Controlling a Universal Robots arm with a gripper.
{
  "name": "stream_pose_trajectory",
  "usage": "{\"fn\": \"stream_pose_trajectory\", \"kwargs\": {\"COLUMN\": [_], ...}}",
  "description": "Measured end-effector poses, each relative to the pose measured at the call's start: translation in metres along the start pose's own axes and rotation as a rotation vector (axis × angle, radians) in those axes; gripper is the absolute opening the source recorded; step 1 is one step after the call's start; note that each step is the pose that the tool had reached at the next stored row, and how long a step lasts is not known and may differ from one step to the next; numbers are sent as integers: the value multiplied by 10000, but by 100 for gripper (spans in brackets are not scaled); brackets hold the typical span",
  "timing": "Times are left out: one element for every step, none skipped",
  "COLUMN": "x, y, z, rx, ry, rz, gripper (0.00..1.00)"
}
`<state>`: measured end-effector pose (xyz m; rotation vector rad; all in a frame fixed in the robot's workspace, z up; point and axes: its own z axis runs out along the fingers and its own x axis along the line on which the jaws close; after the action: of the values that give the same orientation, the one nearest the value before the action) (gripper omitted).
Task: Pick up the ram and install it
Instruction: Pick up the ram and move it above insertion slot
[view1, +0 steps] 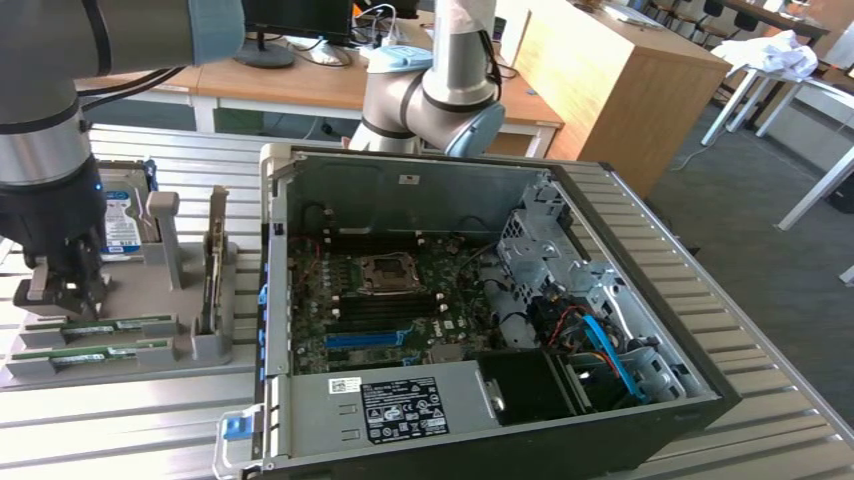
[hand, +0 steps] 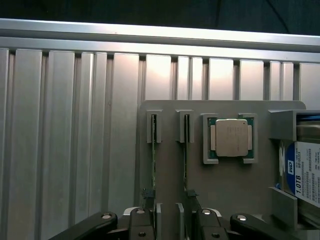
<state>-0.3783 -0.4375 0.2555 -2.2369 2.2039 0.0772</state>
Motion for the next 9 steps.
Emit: {"fn": "stream_pose_trajectory", "kwargs": {"x": [10,20,30,40,49,57,59,59,59], "y": [0,0,0,0,1,1,1,1,1], "z": [0,-1,-2,-1,-2,-2,-2,-2,-2], "rx": [0,0,-1,1,0,0,-1,0,0], "ry": [0,0,1,0,0,0,1,0,0], "rz": [0,-1,-1,0,-1,0,0,1,0], "gripper": [37,37,37,37,37,37,37,37,37]}}
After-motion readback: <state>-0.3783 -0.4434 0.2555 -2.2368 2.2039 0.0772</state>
